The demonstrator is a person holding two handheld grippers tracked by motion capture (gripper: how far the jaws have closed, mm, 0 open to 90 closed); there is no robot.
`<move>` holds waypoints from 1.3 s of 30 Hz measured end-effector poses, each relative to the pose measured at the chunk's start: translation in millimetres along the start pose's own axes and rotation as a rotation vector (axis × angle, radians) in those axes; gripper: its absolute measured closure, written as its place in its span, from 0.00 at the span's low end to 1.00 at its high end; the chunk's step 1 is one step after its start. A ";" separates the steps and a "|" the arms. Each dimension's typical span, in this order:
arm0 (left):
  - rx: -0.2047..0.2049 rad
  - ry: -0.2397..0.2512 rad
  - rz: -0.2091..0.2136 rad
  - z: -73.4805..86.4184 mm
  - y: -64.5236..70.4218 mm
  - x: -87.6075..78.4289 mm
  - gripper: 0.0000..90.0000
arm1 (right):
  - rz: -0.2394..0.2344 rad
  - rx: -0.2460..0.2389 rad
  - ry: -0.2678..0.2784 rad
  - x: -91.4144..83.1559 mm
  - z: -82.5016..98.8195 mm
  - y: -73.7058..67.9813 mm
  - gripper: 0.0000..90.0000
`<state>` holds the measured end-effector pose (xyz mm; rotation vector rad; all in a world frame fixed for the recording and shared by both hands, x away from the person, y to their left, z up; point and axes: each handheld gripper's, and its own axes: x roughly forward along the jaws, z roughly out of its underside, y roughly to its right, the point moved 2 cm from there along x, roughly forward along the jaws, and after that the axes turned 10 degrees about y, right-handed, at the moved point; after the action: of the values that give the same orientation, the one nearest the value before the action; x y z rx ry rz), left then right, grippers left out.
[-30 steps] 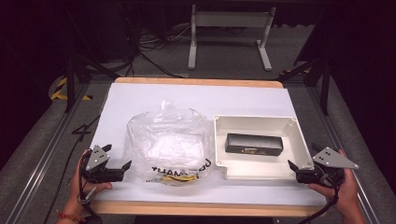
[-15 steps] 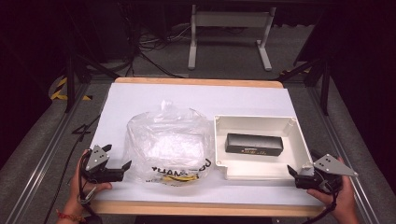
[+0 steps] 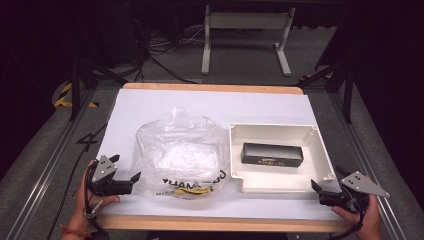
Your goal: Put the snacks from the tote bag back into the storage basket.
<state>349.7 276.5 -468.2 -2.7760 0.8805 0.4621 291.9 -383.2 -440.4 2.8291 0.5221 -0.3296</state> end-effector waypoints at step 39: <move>-0.011 0.044 -0.021 -2.4 -1.7 -8.4 0.06 | 0.019 -0.022 0.025 -5.4 -2.7 -5.7 0.04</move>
<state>344.7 281.6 -462.9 -2.8127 0.8597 0.4047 285.4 -379.0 -437.6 2.8189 0.5010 -0.2836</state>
